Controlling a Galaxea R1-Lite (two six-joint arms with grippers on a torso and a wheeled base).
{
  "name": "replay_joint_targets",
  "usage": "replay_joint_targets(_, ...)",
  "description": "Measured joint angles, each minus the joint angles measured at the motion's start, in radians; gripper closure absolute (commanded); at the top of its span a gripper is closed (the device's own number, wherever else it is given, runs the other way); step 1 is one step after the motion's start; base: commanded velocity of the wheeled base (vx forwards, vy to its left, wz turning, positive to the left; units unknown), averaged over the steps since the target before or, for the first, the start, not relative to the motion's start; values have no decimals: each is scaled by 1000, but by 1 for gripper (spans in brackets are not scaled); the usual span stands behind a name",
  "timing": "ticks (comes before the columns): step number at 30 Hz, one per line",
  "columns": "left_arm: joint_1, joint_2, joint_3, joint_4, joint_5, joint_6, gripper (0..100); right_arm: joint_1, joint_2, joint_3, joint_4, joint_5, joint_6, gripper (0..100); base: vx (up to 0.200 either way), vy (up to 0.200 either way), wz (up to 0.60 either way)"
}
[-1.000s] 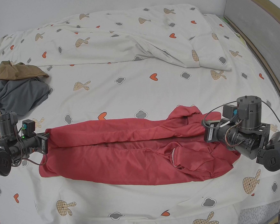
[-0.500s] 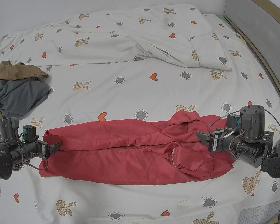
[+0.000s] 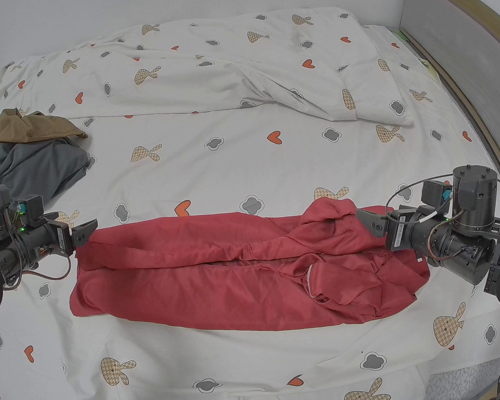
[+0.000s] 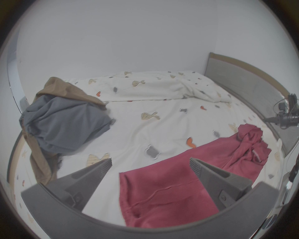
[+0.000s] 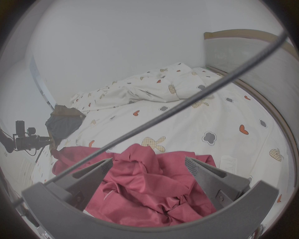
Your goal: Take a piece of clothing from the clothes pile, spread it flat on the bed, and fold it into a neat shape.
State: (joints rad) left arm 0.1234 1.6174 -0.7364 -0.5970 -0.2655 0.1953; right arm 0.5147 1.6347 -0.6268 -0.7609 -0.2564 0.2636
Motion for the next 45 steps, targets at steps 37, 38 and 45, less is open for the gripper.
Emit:
replay_joint_targets(37, -79, -14, 184, 30, -93, -235, 0, 12, 5, -26, 0, 3, 88, 0, 0, 0, 0)
replay_joint_targets(38, -67, -18, 183, 30, -93, -235, 0, 12, 5, -26, 0, 2, 88, 0, 0, 0, 0)
replay_joint_targets(45, 35, -12, 150, 26, -96, -235, 0, 10, 4, -24, 1, 0, 88, 0, 0, 0, 0)
